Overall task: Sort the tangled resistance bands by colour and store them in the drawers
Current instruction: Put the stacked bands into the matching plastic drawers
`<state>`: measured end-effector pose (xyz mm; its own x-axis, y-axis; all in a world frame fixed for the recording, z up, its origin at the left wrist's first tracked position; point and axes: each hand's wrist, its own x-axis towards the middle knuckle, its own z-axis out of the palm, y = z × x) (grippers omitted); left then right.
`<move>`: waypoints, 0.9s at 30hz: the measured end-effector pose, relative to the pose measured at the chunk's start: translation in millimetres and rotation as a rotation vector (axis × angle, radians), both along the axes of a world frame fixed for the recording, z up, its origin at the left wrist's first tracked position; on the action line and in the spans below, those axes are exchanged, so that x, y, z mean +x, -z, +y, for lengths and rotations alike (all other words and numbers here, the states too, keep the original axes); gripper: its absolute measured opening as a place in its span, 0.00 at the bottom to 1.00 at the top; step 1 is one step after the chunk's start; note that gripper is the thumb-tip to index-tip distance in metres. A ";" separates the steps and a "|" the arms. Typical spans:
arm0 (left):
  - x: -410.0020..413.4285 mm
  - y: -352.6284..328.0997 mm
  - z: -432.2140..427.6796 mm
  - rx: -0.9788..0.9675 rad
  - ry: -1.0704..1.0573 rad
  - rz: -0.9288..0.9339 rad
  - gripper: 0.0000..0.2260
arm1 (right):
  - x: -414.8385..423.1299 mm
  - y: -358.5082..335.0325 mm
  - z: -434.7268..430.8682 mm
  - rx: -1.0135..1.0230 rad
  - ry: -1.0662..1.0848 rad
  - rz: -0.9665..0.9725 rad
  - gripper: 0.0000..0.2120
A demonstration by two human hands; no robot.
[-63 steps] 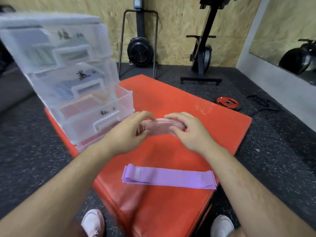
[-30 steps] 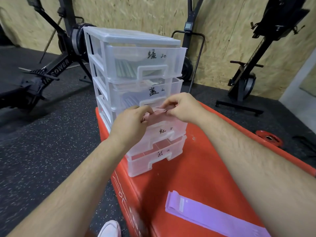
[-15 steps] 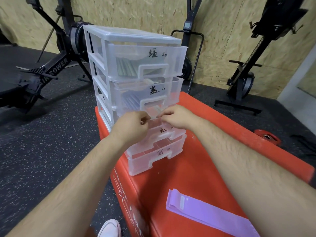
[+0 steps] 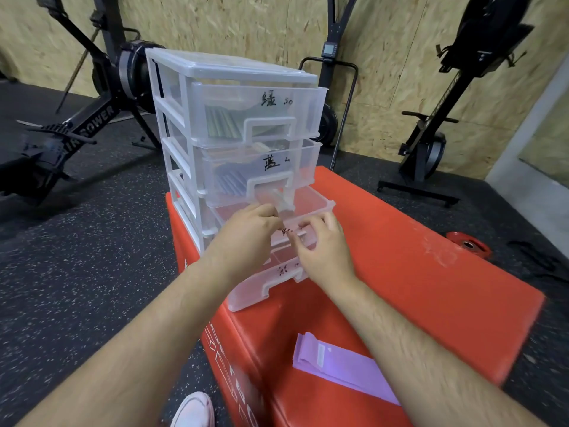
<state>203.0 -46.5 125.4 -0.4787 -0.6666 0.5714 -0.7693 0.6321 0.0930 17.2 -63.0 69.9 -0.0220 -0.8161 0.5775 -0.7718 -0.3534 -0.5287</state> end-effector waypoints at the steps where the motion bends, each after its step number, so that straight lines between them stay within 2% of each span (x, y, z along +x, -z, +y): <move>1: 0.5 0.4 0.2 -0.006 -0.006 -0.032 0.18 | 0.7 1.4 0.2 0.007 -0.009 -0.025 0.11; 3: 3.4 2.2 -0.5 -0.029 -0.060 -0.082 0.18 | 2.1 2.3 0.4 0.025 -0.020 -0.041 0.12; 7: 8.8 7.6 -6.0 -0.074 -0.255 -0.142 0.13 | 7.0 3.3 -6.0 0.136 -0.040 0.087 0.23; 12: 4.9 12.4 -7.6 0.040 -0.355 -0.188 0.15 | 14.2 -3.4 -20.5 0.293 -0.084 0.218 0.30; 17: -10.4 28.4 -1.7 0.072 -0.172 -0.076 0.29 | 2.5 -9.3 -0.2 0.275 -0.048 0.358 0.31; 21: -40.0 33.6 4.4 0.123 -0.054 -0.093 0.29 | -35.1 -4.5 43.7 0.241 -0.015 0.376 0.29; 27: -103.0 63.9 40.1 0.221 0.183 -0.219 0.35 | -116.3 9.2 122.3 0.377 0.091 0.390 0.29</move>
